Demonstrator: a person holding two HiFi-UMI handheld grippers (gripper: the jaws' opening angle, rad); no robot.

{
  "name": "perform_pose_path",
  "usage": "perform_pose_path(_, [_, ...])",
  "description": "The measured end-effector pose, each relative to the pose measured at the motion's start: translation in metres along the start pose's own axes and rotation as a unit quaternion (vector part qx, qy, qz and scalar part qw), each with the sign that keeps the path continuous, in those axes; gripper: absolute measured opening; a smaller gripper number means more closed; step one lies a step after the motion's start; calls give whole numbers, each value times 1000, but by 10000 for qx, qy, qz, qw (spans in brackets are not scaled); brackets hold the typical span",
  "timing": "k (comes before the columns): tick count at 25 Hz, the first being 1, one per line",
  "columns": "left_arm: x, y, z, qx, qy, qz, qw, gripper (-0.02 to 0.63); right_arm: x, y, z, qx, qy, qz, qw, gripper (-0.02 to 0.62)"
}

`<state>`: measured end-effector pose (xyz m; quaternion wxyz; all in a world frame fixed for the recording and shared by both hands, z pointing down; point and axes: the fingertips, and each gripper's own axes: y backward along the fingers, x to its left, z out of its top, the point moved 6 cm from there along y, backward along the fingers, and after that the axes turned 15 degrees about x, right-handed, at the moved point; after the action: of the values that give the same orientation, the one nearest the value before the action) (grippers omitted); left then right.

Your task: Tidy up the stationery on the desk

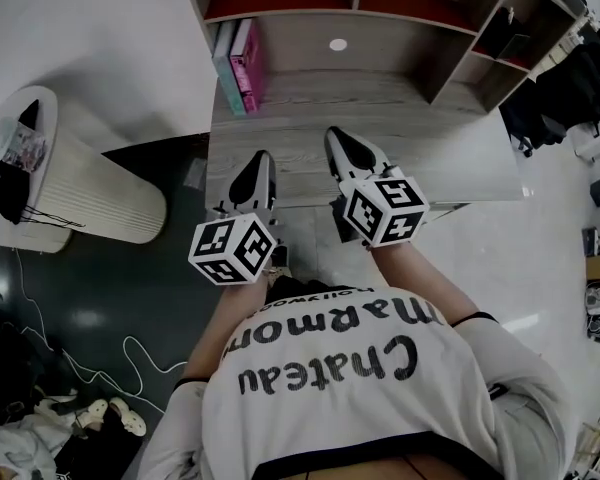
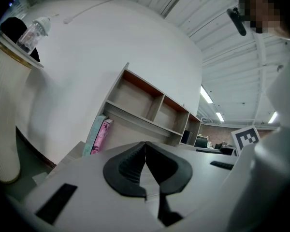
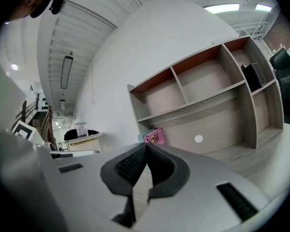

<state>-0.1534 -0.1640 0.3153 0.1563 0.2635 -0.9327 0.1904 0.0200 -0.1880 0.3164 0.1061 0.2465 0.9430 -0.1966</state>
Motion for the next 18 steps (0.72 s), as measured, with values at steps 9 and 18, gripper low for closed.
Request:
perform_pose_path(9, [-39, 29, -45, 39, 45, 329, 9994, 16, -6, 44, -30, 201, 246, 98, 9994, 14])
perform_pose_path(18, [-67, 40, -69, 1, 22, 471, 9989, 17, -15, 71, -51, 393, 351, 171, 9985, 14])
